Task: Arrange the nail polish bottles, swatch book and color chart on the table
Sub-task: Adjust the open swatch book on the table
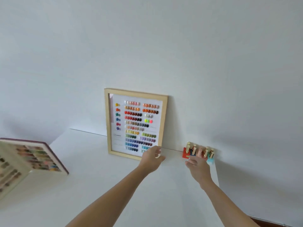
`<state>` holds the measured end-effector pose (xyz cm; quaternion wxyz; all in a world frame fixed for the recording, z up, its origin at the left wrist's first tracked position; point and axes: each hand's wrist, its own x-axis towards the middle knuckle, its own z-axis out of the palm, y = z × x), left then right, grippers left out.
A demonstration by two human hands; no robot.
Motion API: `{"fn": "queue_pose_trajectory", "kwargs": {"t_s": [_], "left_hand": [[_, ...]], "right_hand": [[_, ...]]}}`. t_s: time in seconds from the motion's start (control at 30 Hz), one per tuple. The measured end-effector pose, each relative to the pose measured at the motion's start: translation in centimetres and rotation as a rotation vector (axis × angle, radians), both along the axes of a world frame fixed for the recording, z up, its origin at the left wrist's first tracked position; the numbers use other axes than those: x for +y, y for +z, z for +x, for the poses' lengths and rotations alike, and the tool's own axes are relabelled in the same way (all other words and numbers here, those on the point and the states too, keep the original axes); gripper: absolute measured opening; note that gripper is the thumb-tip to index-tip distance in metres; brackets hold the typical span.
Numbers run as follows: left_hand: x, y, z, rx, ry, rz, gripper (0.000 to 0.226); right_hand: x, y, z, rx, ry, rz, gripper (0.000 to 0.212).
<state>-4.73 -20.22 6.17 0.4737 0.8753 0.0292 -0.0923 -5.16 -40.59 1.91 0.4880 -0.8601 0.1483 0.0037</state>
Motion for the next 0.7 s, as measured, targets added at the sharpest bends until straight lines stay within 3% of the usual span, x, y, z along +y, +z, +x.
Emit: {"fn": "queue_pose_trajectory", "kwargs": {"t_s": [0.23, 0.4, 0.7], "left_hand": [[10.3, 3.7, -4.3, -0.072, 0.121, -0.038, 0.052], [20.0, 4.7, -9.1, -0.09, 0.229, -0.058, 0.051], [38.3, 4.7, -18.7, -0.139, 0.398, 0.073, 0.046]], "right_hand": [[9.3, 3.7, -2.0, -0.042, 0.2, 0.015, 0.015], [18.4, 5.8, -4.3, -0.074, 0.311, 0.007, 0.026], [34.9, 7.2, -8.4, -0.097, 0.512, -0.047, 0.03]]}}
